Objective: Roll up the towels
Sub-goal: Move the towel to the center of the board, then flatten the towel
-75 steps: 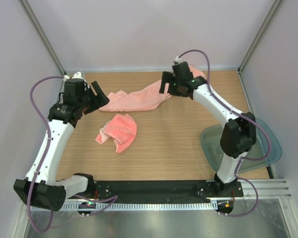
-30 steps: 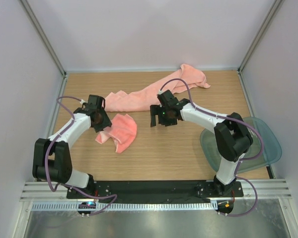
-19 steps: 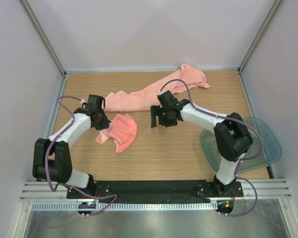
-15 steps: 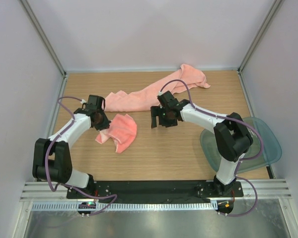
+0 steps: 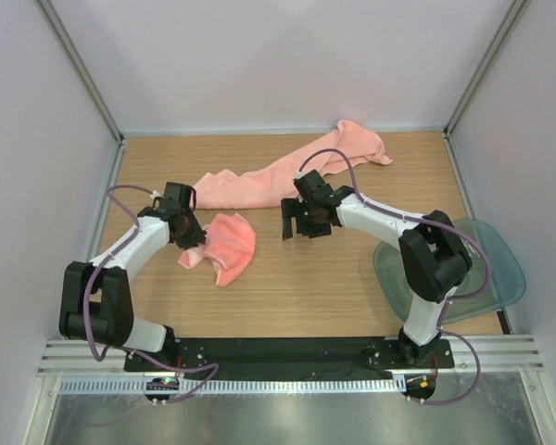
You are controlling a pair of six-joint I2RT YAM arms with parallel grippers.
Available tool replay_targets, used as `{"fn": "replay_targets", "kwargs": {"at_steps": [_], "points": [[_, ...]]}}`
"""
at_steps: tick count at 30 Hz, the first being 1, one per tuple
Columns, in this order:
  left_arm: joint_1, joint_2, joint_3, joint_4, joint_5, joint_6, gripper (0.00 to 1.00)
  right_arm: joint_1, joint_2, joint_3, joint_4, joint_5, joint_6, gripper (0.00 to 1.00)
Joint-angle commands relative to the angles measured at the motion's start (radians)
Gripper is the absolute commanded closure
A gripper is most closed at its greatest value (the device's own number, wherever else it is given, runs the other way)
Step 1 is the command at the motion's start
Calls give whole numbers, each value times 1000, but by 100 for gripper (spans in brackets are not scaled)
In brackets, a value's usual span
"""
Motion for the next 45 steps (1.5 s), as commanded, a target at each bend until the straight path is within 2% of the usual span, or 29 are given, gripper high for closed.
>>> {"fn": "replay_targets", "kwargs": {"at_steps": [1, 10, 13, 14, 15, 21, 25, 29, 32, 36, 40, 42, 45], "points": [[2, -46, -8, 13, -23, -4, 77, 5, -28, -3, 14, -9, -5, 16], [0, -36, -8, 16, -19, 0, 79, 4, -28, -4, 12, -9, -8, 16], [0, -29, -8, 21, -19, 4, 87, 5, -29, -6, 12, -9, -8, 16], [2, -28, -7, 21, -17, 6, 95, 4, -29, -7, 11, -9, -11, 16], [0, -25, -4, 21, -16, 9, 99, 5, -29, -7, 11, -7, -8, 16], [-5, -81, 41, 4, 17, 21, 100, 9, -48, -10, 8, -9, -8, 18], [-5, -152, 173, -97, -23, 44, 100, 88, -68, 3, -2, 42, -47, 19], [-5, -189, 404, -212, -68, 75, 100, 188, -82, 20, 12, 46, -76, 19], [-5, -198, 516, -270, -85, 90, 100, 266, -86, 33, 50, 45, -91, 18], [-5, -192, 590, -318, -69, 95, 100, 355, -83, 60, 119, 51, -94, 17], [-12, -189, 668, -343, -37, 92, 100, 378, -78, 71, 216, 51, -71, 14], [-24, -181, 720, -367, -23, 98, 100, 378, -77, 69, 264, 103, -62, 13], [-38, -148, 877, -446, -37, 108, 100, 377, -56, 82, 316, 118, -79, 9]]}}
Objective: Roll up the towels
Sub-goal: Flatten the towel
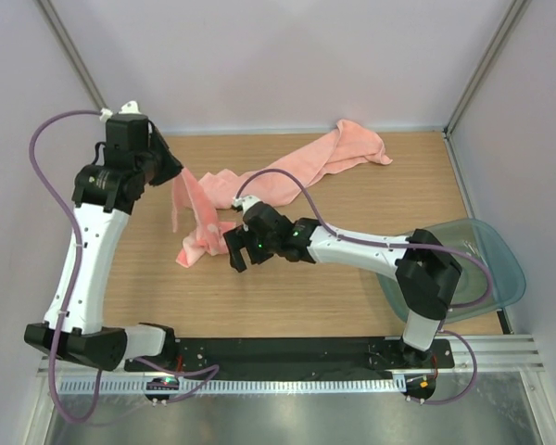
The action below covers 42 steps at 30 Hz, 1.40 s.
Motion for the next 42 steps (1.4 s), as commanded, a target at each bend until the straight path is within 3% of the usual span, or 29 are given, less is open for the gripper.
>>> {"fn": "replay_targets", "kwargs": {"at_steps": [1, 6, 12, 18, 42], "points": [[-17, 9, 192, -74, -5, 33, 100, -6, -9, 88, 109, 77, -10, 9], [-20, -79, 176, -126, -80, 39, 100, -49, 69, 238, -6, 142, 45, 9], [-20, -274, -115, -138, -229, 9, 100, -114, 172, 313, -24, 48, 125, 13], [-19, -328, -243, -187, -378, 12, 100, -115, 277, 341, -47, 19, 111, 17], [-17, -428, -405, -124, -369, 27, 100, -143, 584, 635, -205, 62, 157, 41]]}}
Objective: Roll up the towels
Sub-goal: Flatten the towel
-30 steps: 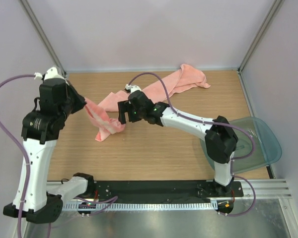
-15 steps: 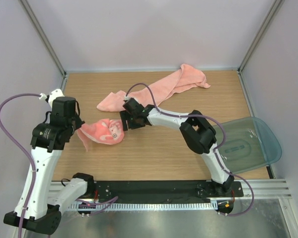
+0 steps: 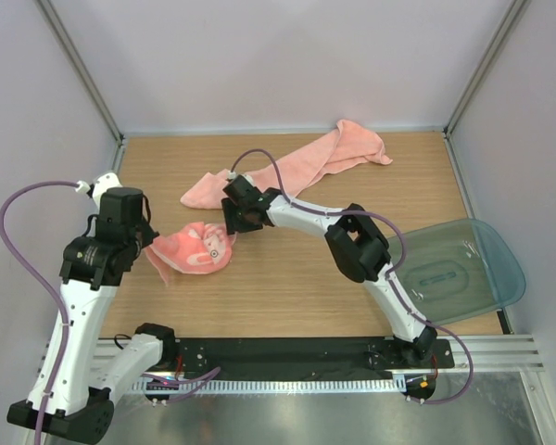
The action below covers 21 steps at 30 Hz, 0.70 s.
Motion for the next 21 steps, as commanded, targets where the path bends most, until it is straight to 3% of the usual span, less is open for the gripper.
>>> {"fn": "replay_targets", "kwargs": {"at_steps": [1, 5, 21], "points": [[0, -20, 1, 39, -10, 16, 100, -1, 29, 57, -41, 9, 15, 41], [0, -23, 1, 39, -5, 18, 100, -1, 45, 57, -39, 4, 23, 44], [0, -35, -7, 35, -5, 27, 100, 1, 115, 80, -13, -14, 43, 73]]}}
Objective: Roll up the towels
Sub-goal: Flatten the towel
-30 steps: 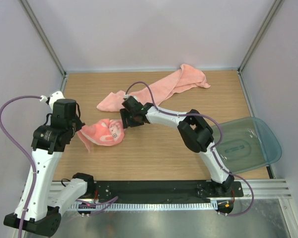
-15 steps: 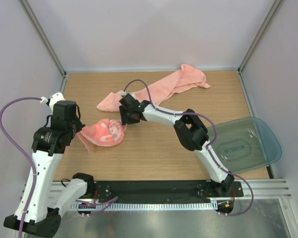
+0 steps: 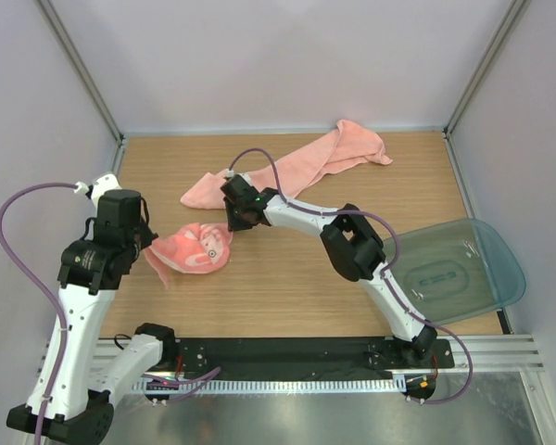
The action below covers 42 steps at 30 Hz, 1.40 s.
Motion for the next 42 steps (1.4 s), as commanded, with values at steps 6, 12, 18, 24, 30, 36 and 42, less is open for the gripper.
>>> {"fn": "replay_targets", "kwargs": {"at_steps": [6, 12, 18, 24, 30, 36, 42], "points": [[0, -19, -7, 33, -16, 13, 100, -2, 52, -4, -14, 0, 14, 99], [1, -18, -15, 38, -13, 16, 100, -22, -8, -73, 47, 14, 23, 99], [1, -30, 25, 35, 23, 22, 100, -94, -201, -214, 88, 28, 18, 99], [0, -24, 44, 47, 90, 16, 100, -142, -437, -421, 119, 56, 14, 99], [0, 16, 50, 69, 176, 2, 100, -152, -612, -582, 116, 71, -15, 99], [1, -2, 37, 75, 145, -2, 100, -151, -537, -518, 88, -39, -39, 65], [0, -79, -102, 122, 116, 32, 100, -116, -341, -284, -10, -89, -80, 43]]}}
